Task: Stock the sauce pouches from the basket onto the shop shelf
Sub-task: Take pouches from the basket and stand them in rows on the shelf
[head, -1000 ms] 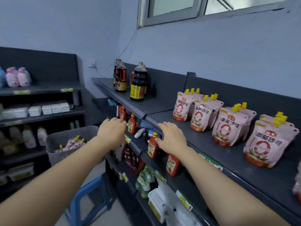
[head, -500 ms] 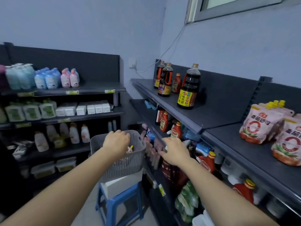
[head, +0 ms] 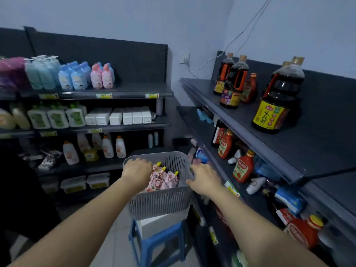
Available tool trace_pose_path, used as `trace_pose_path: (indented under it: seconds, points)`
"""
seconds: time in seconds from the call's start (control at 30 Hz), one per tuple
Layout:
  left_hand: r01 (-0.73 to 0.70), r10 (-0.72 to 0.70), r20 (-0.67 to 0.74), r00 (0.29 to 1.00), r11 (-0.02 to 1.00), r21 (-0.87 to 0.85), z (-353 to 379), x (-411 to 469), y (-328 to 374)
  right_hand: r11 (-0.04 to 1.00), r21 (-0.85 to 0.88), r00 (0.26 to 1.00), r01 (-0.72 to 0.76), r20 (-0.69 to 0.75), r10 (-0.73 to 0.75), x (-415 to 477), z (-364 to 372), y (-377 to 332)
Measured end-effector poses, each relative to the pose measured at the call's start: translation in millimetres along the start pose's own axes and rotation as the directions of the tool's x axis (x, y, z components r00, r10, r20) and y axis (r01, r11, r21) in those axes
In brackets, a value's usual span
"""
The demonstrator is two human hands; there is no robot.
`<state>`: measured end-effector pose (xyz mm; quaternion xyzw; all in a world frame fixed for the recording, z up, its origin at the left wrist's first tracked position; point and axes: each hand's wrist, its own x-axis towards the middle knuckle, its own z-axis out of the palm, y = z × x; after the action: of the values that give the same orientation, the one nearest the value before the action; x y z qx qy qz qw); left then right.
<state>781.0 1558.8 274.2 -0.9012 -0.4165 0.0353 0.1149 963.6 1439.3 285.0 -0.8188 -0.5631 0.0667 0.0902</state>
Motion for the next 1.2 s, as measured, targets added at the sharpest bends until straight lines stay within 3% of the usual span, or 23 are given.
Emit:
trace_pose_path:
  seconds: [0.3, 0.83, 1.2]
  points:
    - [0.072, -0.069, 0.09, 0.994, 0.997, -0.031, 45, 80, -7, 0.998, -0.008, 0.996, 0.057, 0.069, -0.056, 103, 32, 11]
    - [0.062, -0.03, 0.345, 0.938, 0.995, -0.082, 168, 208, -30, 0.999, -0.035, 0.942, -0.029, 0.333, 0.038, 251, 126, 19]
    - [0.078, -0.014, 0.486, 0.874, 0.991, -0.11, 255, 248, -9, 0.989, -0.017, 0.819, -0.146, 0.559, 0.131, 300, 223, 40]
